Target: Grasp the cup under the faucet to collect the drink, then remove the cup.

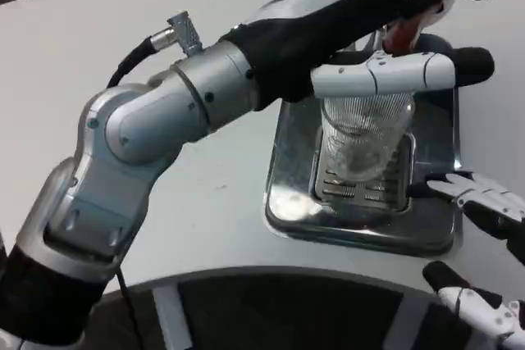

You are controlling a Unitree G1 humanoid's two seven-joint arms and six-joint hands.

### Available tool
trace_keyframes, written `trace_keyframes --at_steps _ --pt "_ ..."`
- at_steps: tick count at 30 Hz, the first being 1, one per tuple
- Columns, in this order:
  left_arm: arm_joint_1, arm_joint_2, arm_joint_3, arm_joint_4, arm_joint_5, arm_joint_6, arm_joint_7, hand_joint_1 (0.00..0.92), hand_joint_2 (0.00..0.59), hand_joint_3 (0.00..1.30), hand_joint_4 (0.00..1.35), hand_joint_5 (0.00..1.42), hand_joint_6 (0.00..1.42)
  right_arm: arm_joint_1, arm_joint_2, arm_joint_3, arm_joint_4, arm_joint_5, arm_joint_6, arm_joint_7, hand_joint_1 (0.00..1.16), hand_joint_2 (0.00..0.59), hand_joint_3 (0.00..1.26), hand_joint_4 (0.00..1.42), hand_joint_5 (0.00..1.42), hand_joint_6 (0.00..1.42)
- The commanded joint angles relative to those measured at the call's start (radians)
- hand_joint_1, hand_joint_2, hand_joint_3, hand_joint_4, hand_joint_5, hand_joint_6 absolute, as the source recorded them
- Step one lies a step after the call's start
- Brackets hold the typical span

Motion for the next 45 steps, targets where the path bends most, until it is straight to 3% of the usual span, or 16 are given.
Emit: trace_keyframes --at_steps 1,8,13,21,32,45 --pt "-0.005 0.014 -0.034 0.021 0.024 -0.018 -0.043 0.0 0.071 0.14 0.04 0.09 0.13 -0.019 0.029 0.036 -0.04 0.059 0.101 0.017 0.39 0.438 0.19 0.1 0.06 0.16" --pt "-0.019 0.015 -0.047 0.041 0.049 -0.046 -0.054 0.0 0.07 0.14 0.03 0.08 0.13 -0.049 0.074 0.088 -0.077 0.094 0.236 0.002 0.42 0.415 0.12 0.07 0.07 0.19" --pt "-0.023 0.011 -0.046 0.055 0.046 -0.059 -0.056 0.0 0.07 0.14 0.03 0.08 0.13 -0.076 0.103 0.12 -0.088 0.084 0.288 -0.014 0.5 0.377 0.06 0.04 0.07 0.2" --pt "-0.026 0.018 -0.049 0.061 0.056 -0.086 -0.067 0.0 0.069 0.14 0.03 0.07 0.13 -0.126 0.124 0.159 -0.086 0.066 0.354 -0.034 0.53 0.367 0.03 0.02 0.07 0.2" --pt "-0.033 0.027 -0.05 0.062 0.061 -0.107 -0.086 0.0 0.078 0.14 0.03 0.06 0.12 -0.163 0.174 0.239 -0.072 0.002 0.37 -0.105 0.62 0.319 0.0 0.0 0.04 0.18" --pt "-0.033 0.041 -0.047 0.058 0.058 -0.117 -0.098 0.0 0.078 0.14 0.04 0.06 0.12 -0.234 0.246 0.349 0.025 -0.071 0.361 -0.199 0.71 0.267 0.0 0.0 0.0 0.14"
